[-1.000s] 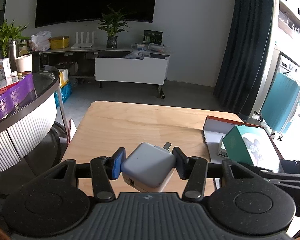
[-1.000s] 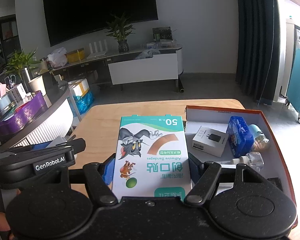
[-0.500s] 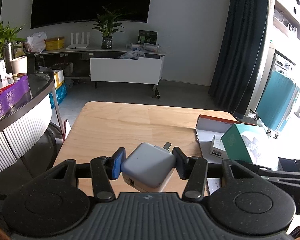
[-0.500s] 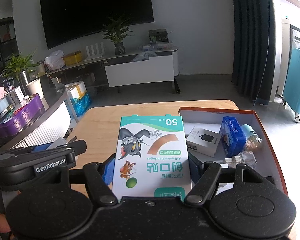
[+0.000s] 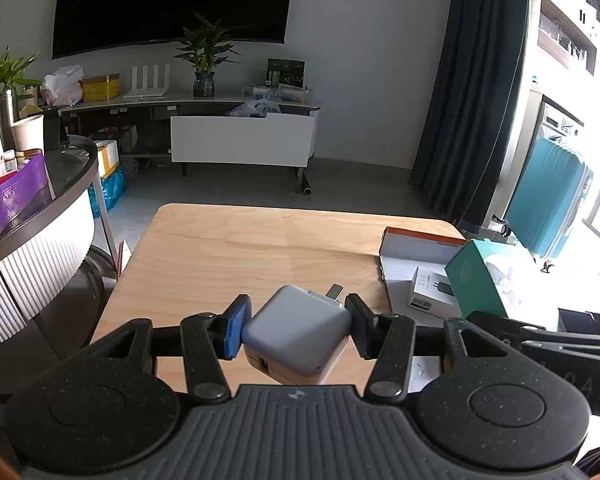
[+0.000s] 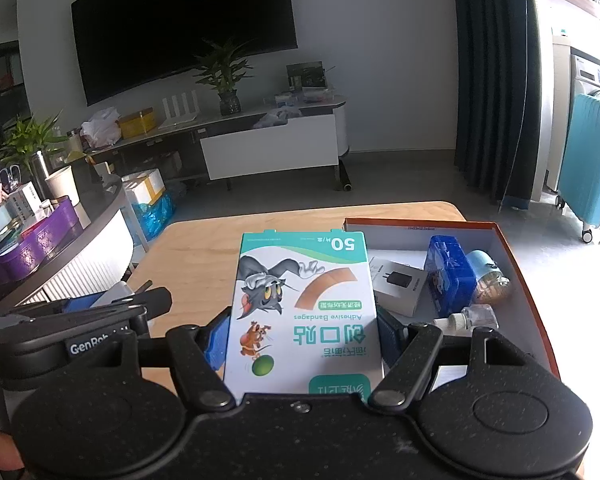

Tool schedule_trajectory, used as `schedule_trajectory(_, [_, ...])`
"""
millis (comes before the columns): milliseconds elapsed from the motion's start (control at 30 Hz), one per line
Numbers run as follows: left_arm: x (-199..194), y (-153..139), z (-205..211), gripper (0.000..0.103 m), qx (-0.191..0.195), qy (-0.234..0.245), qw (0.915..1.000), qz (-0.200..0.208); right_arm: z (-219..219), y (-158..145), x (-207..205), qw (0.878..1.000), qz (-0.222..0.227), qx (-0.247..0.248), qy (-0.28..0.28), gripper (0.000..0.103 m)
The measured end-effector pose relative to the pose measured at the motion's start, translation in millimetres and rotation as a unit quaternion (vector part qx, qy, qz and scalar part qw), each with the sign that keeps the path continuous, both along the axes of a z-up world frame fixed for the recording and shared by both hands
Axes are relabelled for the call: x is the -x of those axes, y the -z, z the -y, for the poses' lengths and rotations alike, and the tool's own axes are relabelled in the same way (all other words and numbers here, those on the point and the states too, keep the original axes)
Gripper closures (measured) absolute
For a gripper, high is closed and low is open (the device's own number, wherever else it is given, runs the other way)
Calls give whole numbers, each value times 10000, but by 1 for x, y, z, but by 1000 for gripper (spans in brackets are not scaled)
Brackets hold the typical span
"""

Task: Organize rigid objects
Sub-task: 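Carry the white charger and bandage box over the white box with both tools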

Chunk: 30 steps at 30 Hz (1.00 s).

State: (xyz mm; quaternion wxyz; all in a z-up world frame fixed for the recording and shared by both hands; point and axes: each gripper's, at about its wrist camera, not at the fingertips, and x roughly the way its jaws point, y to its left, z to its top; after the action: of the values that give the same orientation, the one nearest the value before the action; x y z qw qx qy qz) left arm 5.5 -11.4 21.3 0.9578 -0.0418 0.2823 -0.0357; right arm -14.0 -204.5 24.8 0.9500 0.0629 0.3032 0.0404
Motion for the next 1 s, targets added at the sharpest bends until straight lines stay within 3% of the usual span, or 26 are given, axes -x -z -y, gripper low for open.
schedule_trajectory(1000, [-5,0,27,51,-24,447,9990,-19,18,-2,9,9989,38,-71,454,19])
